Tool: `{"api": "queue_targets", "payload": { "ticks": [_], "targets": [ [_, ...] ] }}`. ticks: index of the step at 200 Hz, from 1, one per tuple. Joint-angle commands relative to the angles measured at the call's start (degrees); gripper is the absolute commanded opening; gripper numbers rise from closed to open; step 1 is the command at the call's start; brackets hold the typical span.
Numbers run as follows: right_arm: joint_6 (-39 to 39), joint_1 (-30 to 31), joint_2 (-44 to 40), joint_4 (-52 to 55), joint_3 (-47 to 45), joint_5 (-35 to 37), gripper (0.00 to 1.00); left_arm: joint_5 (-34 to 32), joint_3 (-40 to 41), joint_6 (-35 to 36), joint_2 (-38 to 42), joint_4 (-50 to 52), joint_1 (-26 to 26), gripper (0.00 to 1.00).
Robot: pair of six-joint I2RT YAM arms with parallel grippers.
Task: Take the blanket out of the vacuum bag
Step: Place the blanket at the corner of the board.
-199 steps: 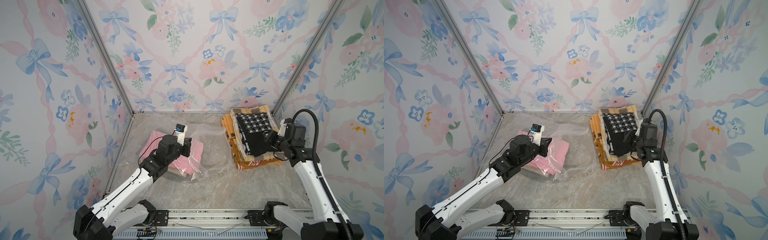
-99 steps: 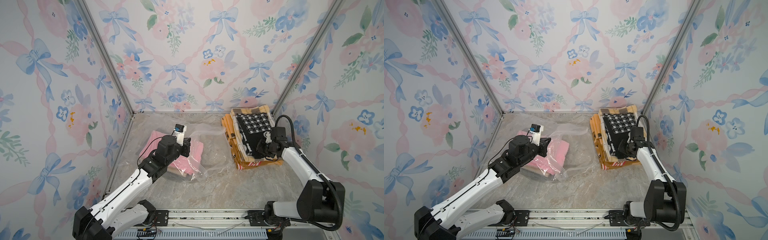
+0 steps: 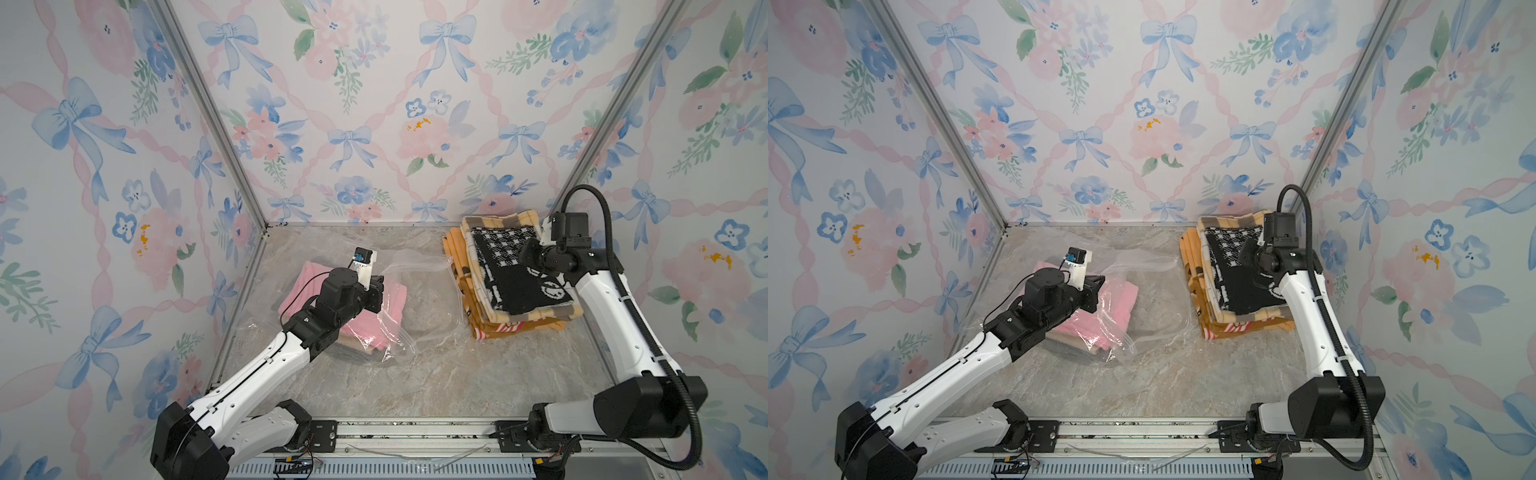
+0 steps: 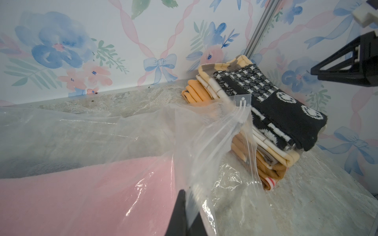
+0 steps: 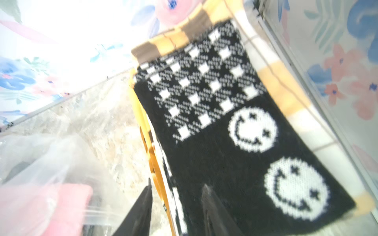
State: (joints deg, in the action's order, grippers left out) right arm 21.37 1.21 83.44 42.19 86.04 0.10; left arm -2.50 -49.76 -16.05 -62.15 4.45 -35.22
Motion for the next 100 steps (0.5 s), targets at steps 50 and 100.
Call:
{"api": "queue_targets", "payload": {
  "ticks": [50, 100],
  "targets": [
    [-4.9, -1.4, 27.3, -32.1, 10.3, 2.5, 0.37, -1.5, -3.5, 1.3, -4.4, 0.3, 0.7, 0.00],
    [-3.9, -2.3, 41.5, -32.9, 22.8, 0.0, 0.35, -3.0, -2.5, 0.4, -4.5, 1.9, 0.9, 0.00]
  ]
}}
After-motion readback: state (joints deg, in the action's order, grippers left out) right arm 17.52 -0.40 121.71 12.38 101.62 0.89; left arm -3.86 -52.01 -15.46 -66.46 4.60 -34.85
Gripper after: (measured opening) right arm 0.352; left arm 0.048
